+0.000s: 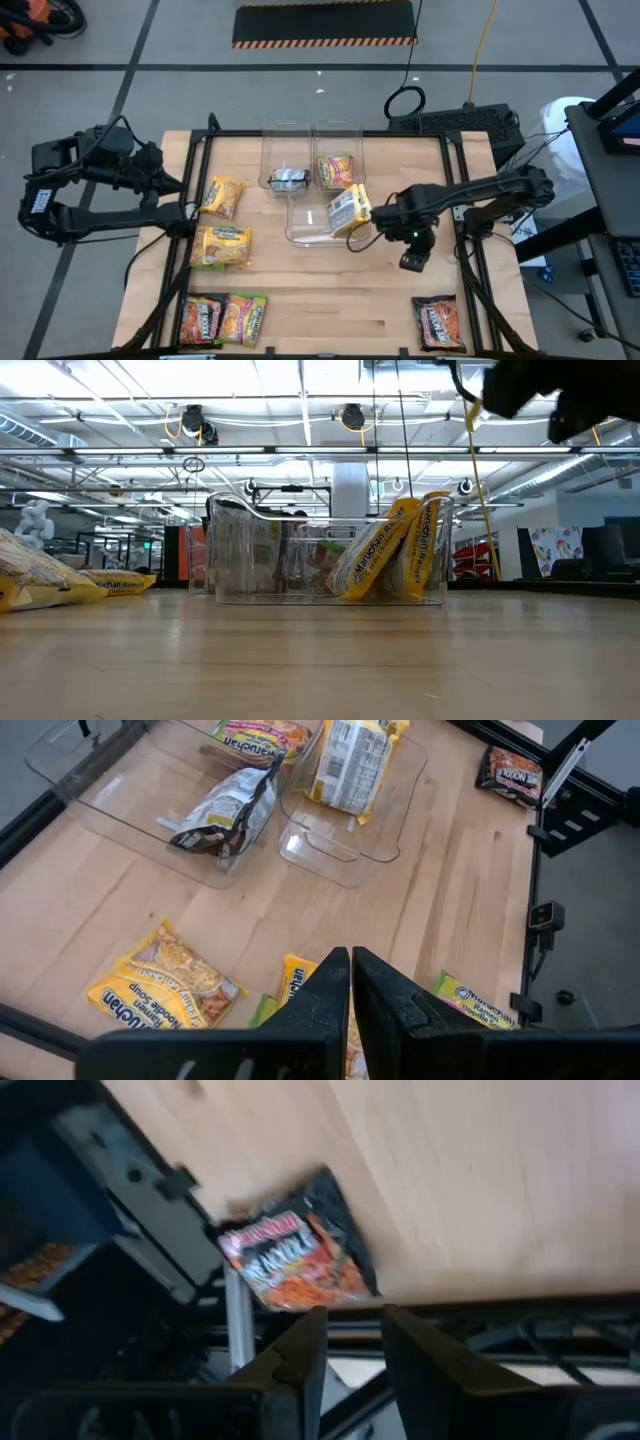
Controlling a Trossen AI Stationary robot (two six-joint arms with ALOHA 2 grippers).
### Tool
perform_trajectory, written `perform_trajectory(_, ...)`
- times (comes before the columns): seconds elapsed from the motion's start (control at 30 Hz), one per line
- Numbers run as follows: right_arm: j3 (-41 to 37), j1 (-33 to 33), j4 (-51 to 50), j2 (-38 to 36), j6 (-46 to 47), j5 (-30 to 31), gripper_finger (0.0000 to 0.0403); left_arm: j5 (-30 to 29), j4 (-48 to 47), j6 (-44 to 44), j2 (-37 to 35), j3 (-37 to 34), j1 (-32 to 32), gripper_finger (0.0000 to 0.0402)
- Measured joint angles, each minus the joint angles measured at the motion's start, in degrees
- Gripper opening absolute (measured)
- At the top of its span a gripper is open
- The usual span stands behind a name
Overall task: Sort Maruchan noodles
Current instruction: Put the black noodle pack into the top left transparent bin
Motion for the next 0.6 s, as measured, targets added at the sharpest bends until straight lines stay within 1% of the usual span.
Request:
perform_trajectory(0.1, -3.8, 0.8, 0.1, 0.0, -0.1, -1.1, 0.0095, 0.0, 0.0, 0.0, 0.0, 0.0, 0.0, 0.0021)
perform_trajectory(0.17, -6.8, 1.2, 1.2, 0.0, -0.1, -3.8, 0.0095, 0.0, 0.0, 0.0, 0.0, 0.0, 0.0, 0.0021)
perform_trajectory(0.43, -17.3, 3.9, 11.2, 0.0, 0.2, -12.1, 0.0095, 0.0, 0.0, 0.0, 0.0, 0.0, 0.0, 0.0021)
perform_trajectory(0.6, -22.3, 6.1, 15.6, 0.0, 0.1, -14.7, 0.0095, 0.0, 0.0, 0.1, 0.0, 0.0, 0.0, 0.0021)
